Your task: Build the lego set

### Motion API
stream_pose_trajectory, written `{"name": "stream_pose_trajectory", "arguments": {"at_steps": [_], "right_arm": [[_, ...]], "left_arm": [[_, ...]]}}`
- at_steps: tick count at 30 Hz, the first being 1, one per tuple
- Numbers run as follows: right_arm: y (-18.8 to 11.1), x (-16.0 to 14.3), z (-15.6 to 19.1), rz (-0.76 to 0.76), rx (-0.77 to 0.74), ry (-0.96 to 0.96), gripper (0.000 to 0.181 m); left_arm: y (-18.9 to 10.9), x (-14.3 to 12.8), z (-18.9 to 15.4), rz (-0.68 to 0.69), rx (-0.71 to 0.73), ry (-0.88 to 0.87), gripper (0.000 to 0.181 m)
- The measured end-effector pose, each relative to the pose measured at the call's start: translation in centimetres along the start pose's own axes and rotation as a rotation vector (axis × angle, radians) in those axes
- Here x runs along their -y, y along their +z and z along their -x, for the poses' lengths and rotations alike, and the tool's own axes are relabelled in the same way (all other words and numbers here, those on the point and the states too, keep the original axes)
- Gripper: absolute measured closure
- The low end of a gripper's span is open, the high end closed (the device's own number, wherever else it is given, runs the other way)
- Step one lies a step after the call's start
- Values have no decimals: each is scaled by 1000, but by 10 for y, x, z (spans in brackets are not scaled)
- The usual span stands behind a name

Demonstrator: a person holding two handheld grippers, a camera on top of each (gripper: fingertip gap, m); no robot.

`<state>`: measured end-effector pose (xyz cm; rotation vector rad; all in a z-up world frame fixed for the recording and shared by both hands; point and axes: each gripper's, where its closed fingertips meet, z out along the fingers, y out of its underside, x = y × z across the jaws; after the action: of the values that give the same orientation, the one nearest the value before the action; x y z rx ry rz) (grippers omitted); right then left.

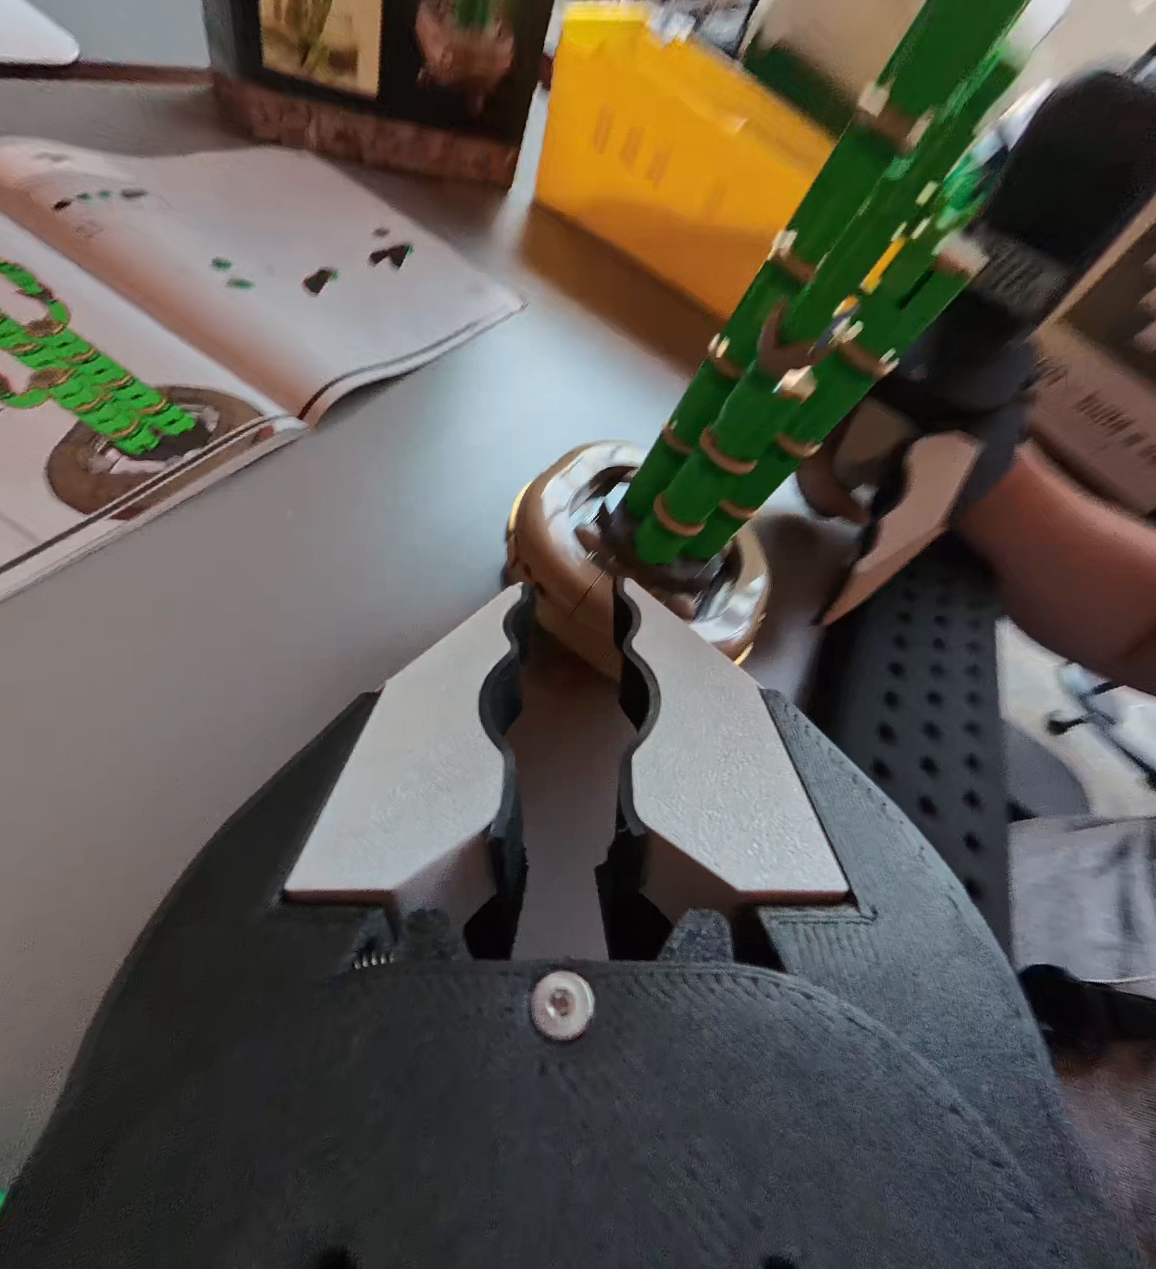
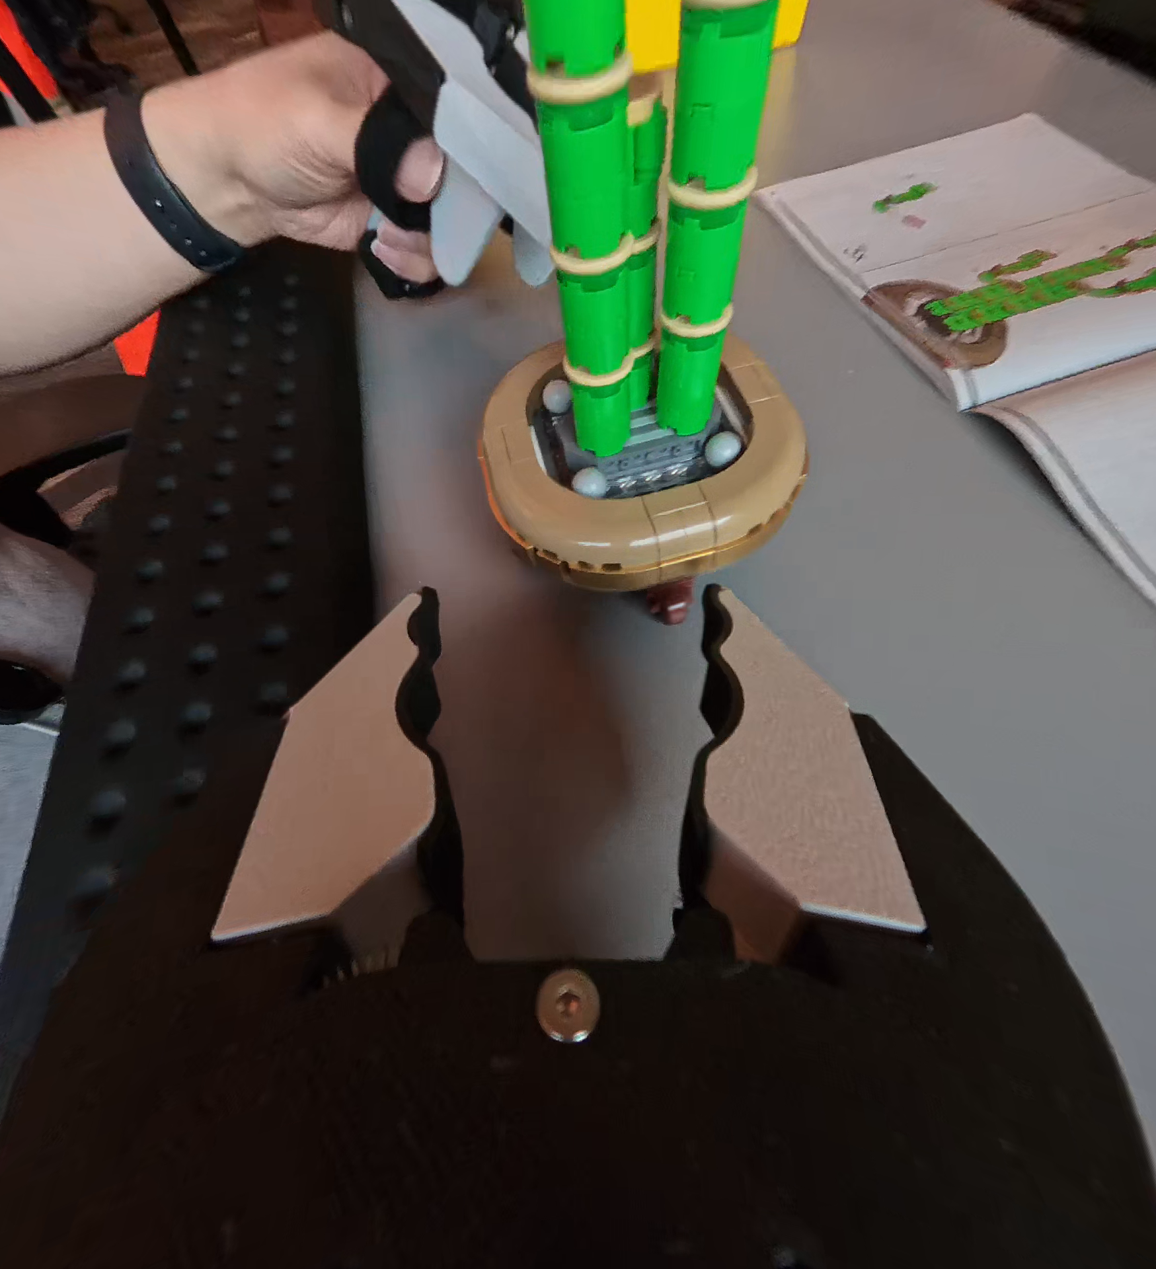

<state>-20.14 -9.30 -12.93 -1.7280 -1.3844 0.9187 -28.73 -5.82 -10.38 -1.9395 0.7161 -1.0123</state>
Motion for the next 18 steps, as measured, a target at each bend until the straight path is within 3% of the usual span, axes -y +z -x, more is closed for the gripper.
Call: {"name": "stream_pose_trajectory", "arguments": {"at_steps": [2, 5, 9, 18], "right_arm": [[-11, 19, -4, -103, 0, -31, 109], [-31, 62, -4, -308, 67, -45, 135], [-38, 98, -9, -389, 53, -67, 136], [-8, 86, 10, -307, 44, -126, 125]], "left_arm": [[-7, 14, -5, -87, -73, -29, 155], [-18, 32, -12, -162, -131, 22, 151], [-19, 47, -23, -174, -192, 135, 148], [-11, 46, -38, -178, -269, 224, 155]]}}
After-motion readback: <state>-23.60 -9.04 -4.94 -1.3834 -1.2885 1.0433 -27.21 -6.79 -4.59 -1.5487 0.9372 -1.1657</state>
